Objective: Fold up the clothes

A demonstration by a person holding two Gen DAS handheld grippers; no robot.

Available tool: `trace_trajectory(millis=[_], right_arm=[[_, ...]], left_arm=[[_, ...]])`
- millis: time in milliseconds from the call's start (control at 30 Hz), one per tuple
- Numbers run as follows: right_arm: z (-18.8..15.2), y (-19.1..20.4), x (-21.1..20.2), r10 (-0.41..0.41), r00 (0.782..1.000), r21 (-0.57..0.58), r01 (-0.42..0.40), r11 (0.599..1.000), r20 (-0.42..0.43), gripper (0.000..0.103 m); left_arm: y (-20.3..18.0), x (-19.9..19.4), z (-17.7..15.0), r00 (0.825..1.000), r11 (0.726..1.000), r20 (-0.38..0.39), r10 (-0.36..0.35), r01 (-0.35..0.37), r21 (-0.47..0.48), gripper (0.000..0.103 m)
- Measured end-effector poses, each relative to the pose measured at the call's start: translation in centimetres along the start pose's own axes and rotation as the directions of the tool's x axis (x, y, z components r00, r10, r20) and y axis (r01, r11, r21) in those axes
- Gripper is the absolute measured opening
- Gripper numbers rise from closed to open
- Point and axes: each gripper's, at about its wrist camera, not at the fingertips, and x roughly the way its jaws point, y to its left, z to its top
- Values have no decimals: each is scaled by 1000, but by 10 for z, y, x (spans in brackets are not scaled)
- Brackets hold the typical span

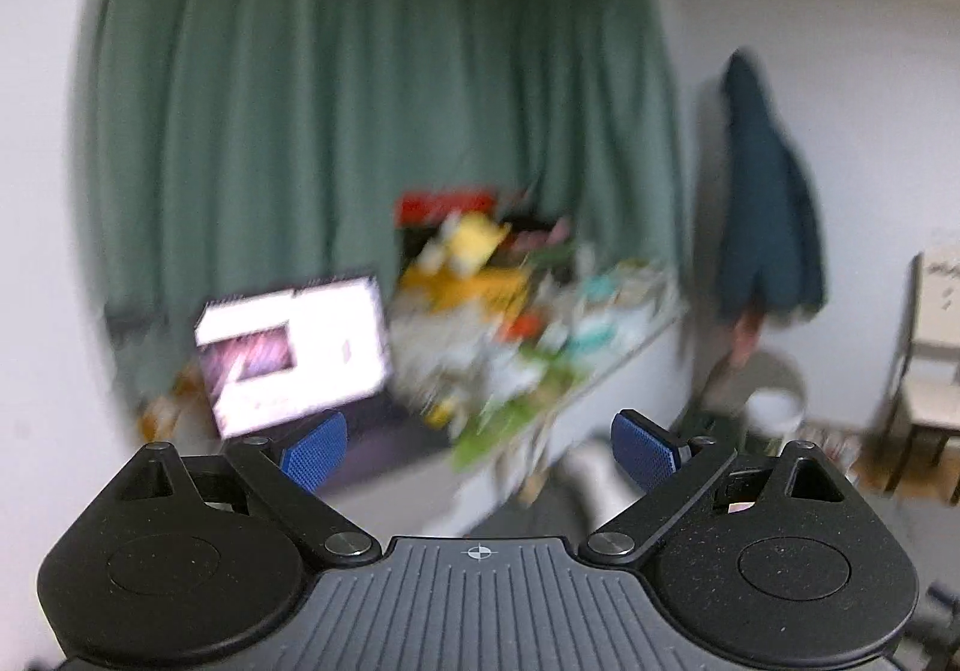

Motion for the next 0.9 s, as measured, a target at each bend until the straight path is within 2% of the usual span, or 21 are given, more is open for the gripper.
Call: trace_trajectory(millis=[67,167,267,333,367,433,467,533,600,700,767,833,900], right_arm=[[-8,6,4,-16,999,-17,16,1000,-28,103],[-18,13,9,-27,998,2,27,1000,-55,103],[-28,11,10,6,1000,68,-4,998,-27,103],[-36,6,10,28,1000,115,-27,993,-8,103],[-39,2,10,37,999,135,-36,990,-4,103],[-44,-2,13,31,999,161,-27,987,-26,103],[-46,-3,15,23,999,165,-16,986,-40,103],[-50,-6,19,6,998,169,5,986,-65,103],[-54,-8,20,-19,998,161,29,987,-66,103],[-58,-11,21,-24,997,149,35,988,-76,103],[-60,-12,22,-28,996,145,40,989,-83,103],[-61,-12,24,-20,996,144,32,989,-86,103],[-63,-8,26,4,996,150,9,989,-87,103]], left_arm=[[27,17,-33,996,999,-90,27,-30,-31,95],[70,43,-83,972,991,-229,50,-77,-109,95],[94,54,-139,972,974,-234,12,-64,-217,95],[110,51,-176,966,945,-259,-2,-83,-317,95],[116,57,-191,955,926,-296,-4,-108,-362,95],[131,62,-227,950,879,-313,-17,-135,-458,95],[133,65,-242,938,866,-346,-12,-163,-472,95],[137,76,-270,895,875,-446,7,-221,-430,95],[141,75,-283,878,891,-477,43,-250,-379,95],[155,76,-281,860,909,-484,161,-320,-266,95],[163,71,-269,825,921,-527,201,-343,-185,95],[162,79,-273,811,929,-567,146,-309,-203,95],[151,92,-283,817,939,-573,63,-243,-243,95]])
